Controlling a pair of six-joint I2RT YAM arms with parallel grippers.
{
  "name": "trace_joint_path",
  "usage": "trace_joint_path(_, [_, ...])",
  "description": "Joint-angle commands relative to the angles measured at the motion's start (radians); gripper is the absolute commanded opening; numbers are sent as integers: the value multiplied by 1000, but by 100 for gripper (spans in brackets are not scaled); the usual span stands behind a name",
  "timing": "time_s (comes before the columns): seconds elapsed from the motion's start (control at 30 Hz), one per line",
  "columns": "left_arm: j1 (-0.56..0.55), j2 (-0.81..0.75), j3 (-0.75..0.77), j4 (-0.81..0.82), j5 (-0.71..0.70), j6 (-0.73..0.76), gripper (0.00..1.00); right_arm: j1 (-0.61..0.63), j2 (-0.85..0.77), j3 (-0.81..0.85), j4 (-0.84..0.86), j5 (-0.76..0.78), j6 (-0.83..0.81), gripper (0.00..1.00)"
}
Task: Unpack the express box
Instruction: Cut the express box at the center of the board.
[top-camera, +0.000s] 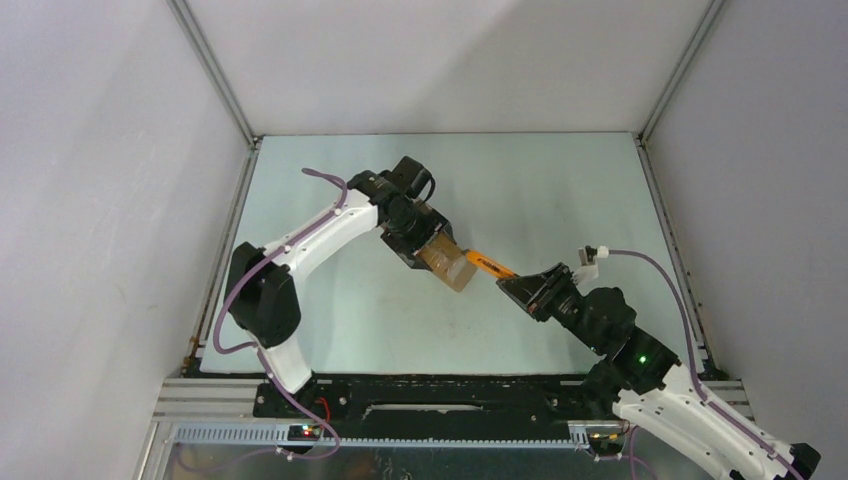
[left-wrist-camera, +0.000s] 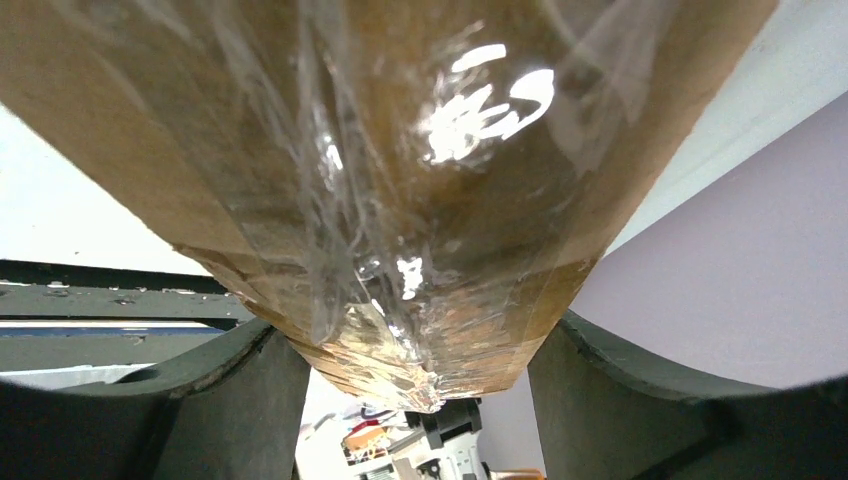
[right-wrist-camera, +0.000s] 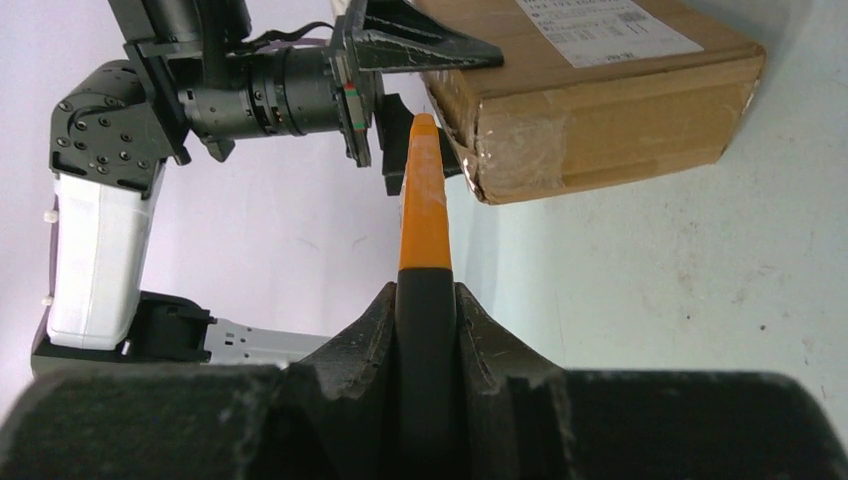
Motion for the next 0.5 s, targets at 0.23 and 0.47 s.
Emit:
trace_joint_path(0.23, [30,-28,-22,23,27,-53,72,-7,-73,-46,-31,-12,-20,0])
trace_joint_path(0.47, [30,-33,-40,37,41,-50,71,-10,-40,-93,86,-8,-21,0])
